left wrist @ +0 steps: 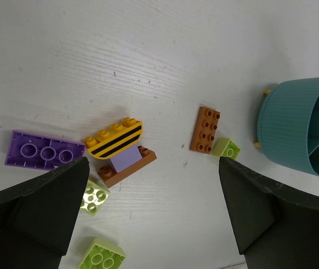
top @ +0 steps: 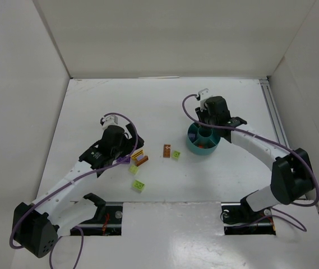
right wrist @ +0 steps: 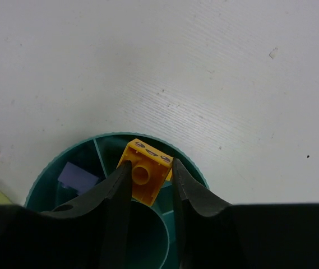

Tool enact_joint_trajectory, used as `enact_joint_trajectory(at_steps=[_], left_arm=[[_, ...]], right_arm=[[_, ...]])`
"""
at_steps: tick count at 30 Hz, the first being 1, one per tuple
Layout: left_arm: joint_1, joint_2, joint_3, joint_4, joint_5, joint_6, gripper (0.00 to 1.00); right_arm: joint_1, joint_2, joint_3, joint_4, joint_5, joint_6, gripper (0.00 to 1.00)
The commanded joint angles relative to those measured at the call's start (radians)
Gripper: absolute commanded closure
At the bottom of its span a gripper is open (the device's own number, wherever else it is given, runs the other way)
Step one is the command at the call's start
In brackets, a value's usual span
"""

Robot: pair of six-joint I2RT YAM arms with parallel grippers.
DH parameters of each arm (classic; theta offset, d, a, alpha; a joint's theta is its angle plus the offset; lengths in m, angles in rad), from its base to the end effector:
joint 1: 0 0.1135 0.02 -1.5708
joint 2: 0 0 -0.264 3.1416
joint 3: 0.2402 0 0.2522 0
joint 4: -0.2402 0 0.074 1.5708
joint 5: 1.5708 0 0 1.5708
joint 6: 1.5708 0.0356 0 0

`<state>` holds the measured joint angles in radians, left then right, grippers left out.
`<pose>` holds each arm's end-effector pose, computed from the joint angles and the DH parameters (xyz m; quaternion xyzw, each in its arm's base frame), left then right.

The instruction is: Sort the legos into containers by color

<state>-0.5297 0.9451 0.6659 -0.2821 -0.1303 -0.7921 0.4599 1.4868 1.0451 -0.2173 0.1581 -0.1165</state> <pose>0.1835 -0.1021 0.2595 -0.1455 0.8618 -0.2512 0.4159 0.2993 0.1420 0.2593 -0.2211 0.8680 0.0051 0.4446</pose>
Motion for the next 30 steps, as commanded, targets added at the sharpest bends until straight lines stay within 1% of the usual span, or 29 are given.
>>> enact_joint_trajectory(at_steps=[1, 6, 12, 16, 19, 21, 22, 24, 25, 27, 28, 29, 30], left_arm=[[0.004, -0.02, -0.009, 0.011, 0.006, 0.014, 0.0], [0.004, -0.011, -0.009, 0.03, 0.006, 0.014, 0.0], [0.004, 0.009, 0.0, 0.031, 0.006, 0.024, 0.0], [0.004, 0.018, 0.009, 0.031, 0.006, 0.024, 0.0], [0.004, 0.018, 0.009, 0.031, 0.006, 0.024, 0.0], [0.004, 0.018, 0.009, 0.031, 0.006, 0.024, 0.0], [0.004, 0.018, 0.009, 0.031, 0.006, 0.024, 0.0], [0.004, 0.018, 0.009, 0.031, 0.006, 0.024, 0.0], [0.004, 0.018, 0.009, 0.031, 0.006, 0.024, 0.0], [0.004, 0.018, 0.009, 0.031, 0.006, 0.024, 0.0], [0.004, 0.018, 0.009, 0.031, 0.006, 0.024, 0.0], [0.004, 0.027, 0.009, 0.031, 0.006, 0.024, 0.0], [0.004, 0.027, 0.009, 0.031, 0.006, 0.024, 0.0]], right_arm=[[0.0, -0.071, -0.01, 0.022, -0.015, 0.001, 0.81], [-0.021, -0.085, -0.02, 0.022, -0.124, -0.037, 0.82], [-0.021, -0.016, -0.01, 0.01, -0.134, -0.049, 0.82], [-0.021, 0.004, -0.001, 0.022, -0.091, -0.04, 0.82], [-0.03, 0.013, 0.009, 0.01, -0.061, -0.031, 0.76], [-0.03, 0.023, 0.009, 0.0, -0.049, -0.031, 0.7], [-0.03, 0.023, 0.019, -0.001, -0.049, -0.031, 0.65], [-0.03, 0.023, 0.02, -0.001, -0.049, -0.031, 0.61], [-0.03, 0.014, 0.02, -0.01, -0.049, -0.031, 0.61], [-0.03, -0.017, 0.01, -0.01, -0.061, -0.04, 0.58], [-0.03, -0.029, 0.01, -0.01, -0.075, -0.054, 0.56], [-0.03, -0.055, 0.001, -0.01, -0.075, -0.063, 0.5], [-0.03, -0.068, 0.001, -0.01, -0.087, -0.063, 0.48]])
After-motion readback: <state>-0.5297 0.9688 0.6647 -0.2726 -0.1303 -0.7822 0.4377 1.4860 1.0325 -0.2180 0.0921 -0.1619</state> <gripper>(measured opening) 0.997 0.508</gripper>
